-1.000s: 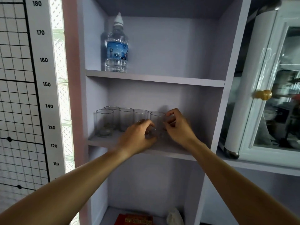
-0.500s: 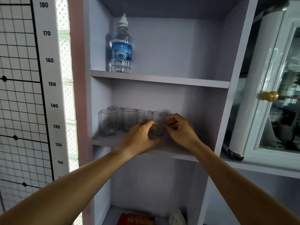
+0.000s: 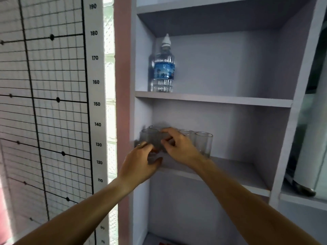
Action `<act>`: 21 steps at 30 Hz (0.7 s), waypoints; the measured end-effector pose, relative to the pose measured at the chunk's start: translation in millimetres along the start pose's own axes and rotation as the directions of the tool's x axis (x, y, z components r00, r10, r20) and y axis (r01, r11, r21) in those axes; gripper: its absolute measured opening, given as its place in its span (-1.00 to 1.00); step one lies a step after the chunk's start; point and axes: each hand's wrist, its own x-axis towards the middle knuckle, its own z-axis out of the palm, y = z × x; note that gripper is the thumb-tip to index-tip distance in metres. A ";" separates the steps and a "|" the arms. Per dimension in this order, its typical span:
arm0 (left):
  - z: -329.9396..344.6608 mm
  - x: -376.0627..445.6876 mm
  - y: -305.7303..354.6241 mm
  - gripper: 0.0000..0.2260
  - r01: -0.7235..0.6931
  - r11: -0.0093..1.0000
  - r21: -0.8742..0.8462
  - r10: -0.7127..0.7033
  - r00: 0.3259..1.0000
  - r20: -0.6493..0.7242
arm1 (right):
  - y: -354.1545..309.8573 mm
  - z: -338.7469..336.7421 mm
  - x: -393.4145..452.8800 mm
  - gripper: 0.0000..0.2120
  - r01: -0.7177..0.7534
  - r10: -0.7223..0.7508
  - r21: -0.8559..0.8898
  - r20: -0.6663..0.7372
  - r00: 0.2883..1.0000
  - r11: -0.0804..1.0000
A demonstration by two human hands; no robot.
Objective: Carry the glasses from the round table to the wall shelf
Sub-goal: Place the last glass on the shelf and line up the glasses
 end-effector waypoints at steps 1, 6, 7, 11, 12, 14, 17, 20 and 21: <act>-3.1 -1.5 -3.6 -0.81 0.008 1.000 -0.003 -0.008 1.000 -0.015 | -4.2 5.8 3.7 -0.67 -0.012 0.012 0.017 0.026 1.000 1.000; -10.9 -8.3 -14.5 -0.80 0.030 0.999 0.023 -0.029 0.998 -0.055 | -13.2 21.7 13.7 -0.85 -0.063 0.062 0.011 0.067 0.996 0.998; -10.7 -9.1 -14.2 -0.80 0.028 0.999 0.019 -0.027 0.998 -0.058 | -14.3 21.3 13.0 -0.91 -0.060 0.059 0.007 0.049 0.997 0.998; -6.5 -8.2 -5.5 -0.80 -0.017 1.000 0.023 0.020 0.993 -0.117 | -17.1 7.5 -2.4 -0.96 -0.057 0.058 0.028 -0.031 0.998 0.998; -3.9 -6.9 -1.0 -0.79 -0.040 0.999 0.007 0.041 0.990 -0.137 | -16.0 0.7 -9.4 -0.98 -0.067 0.069 0.049 -0.049 0.996 0.997; 4.0 -3.9 12.2 -0.75 -0.093 0.995 -0.048 0.083 0.981 -0.173 | -13.9 -16.7 -24.8 -0.95 -0.072 0.079 0.079 -0.094 0.992 0.994; 23.6 2.3 41.6 -0.68 -0.179 0.980 -0.085 0.159 0.967 -0.197 | -11.0 -47.6 -47.1 -0.95 -0.088 0.103 0.092 -0.175 0.979 0.992; 46.1 9.6 73.6 -0.66 -0.217 0.962 -0.164 0.191 0.968 -0.161 | -6.5 -77.2 -68.6 -0.92 -0.143 0.153 0.059 -0.250 0.956 0.988; 51.3 11.1 82.8 -0.66 -0.222 0.958 -0.183 0.198 0.970 -0.139 | -4.5 -84.8 -74.7 -0.93 -0.169 0.180 0.061 -0.269 0.946 0.984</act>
